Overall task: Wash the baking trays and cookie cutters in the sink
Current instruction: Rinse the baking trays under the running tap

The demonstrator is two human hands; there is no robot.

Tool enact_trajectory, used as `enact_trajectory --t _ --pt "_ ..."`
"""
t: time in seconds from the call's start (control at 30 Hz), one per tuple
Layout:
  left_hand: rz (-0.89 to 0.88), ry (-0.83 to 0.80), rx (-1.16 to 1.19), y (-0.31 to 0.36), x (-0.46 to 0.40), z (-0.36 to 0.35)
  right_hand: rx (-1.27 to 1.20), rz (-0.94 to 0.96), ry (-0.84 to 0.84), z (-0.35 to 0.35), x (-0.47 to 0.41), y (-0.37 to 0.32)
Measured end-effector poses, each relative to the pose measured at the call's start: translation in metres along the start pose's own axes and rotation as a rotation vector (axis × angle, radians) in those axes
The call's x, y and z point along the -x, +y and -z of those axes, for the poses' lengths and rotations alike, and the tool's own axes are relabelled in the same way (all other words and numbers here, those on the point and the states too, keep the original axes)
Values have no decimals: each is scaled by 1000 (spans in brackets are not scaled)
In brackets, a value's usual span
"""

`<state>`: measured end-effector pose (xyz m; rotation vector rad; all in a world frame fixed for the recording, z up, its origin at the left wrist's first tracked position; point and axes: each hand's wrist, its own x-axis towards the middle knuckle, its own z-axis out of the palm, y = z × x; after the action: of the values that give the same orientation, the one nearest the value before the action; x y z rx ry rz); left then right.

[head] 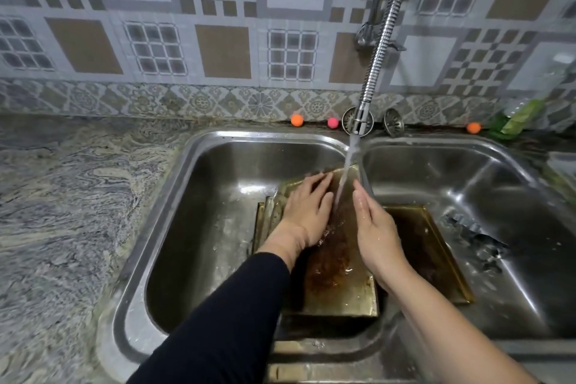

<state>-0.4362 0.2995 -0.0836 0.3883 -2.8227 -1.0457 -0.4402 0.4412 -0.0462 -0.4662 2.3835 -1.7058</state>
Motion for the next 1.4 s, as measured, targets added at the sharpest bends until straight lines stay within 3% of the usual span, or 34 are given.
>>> enact_trajectory --t 0.07,0.2,0.33,0.43,0.5,0.6,0.7,0.8,0.93,1.1,1.27,1.4 --pt "43 12 -40 -9 2 7 -48 -10 41 4 -2 0" --pt "164 111 -414 -19 20 16 -77 9 40 -2 -3 -3" --pt "182 248 31 -27 34 36 -176 5 -31 -8 -11 -11" --pt "73 555 146 -28 44 51 -99 9 -76 -10 -19 -15" --pt "154 641 233 -26 46 61 3 34 -105 -15 -27 -11" --pt "296 562 392 -27 46 72 247 -2 -206 -25 -41 1" --pt "102 588 333 -15 51 70 487 -144 -339 -39 -49 -2" --pt "-112 622 201 8 56 55 261 -133 -305 -52 -47 -26" --pt "-190 532 139 26 58 32 -235 -68 -133 -44 -50 -53" --pt "-183 485 -50 41 68 3 -311 -91 46 -19 -54 -51" --pt "-155 174 148 65 53 -7 -451 -76 15 -3 -46 -43" --pt "-106 255 15 73 22 10 -588 -31 9 3 -37 -44"
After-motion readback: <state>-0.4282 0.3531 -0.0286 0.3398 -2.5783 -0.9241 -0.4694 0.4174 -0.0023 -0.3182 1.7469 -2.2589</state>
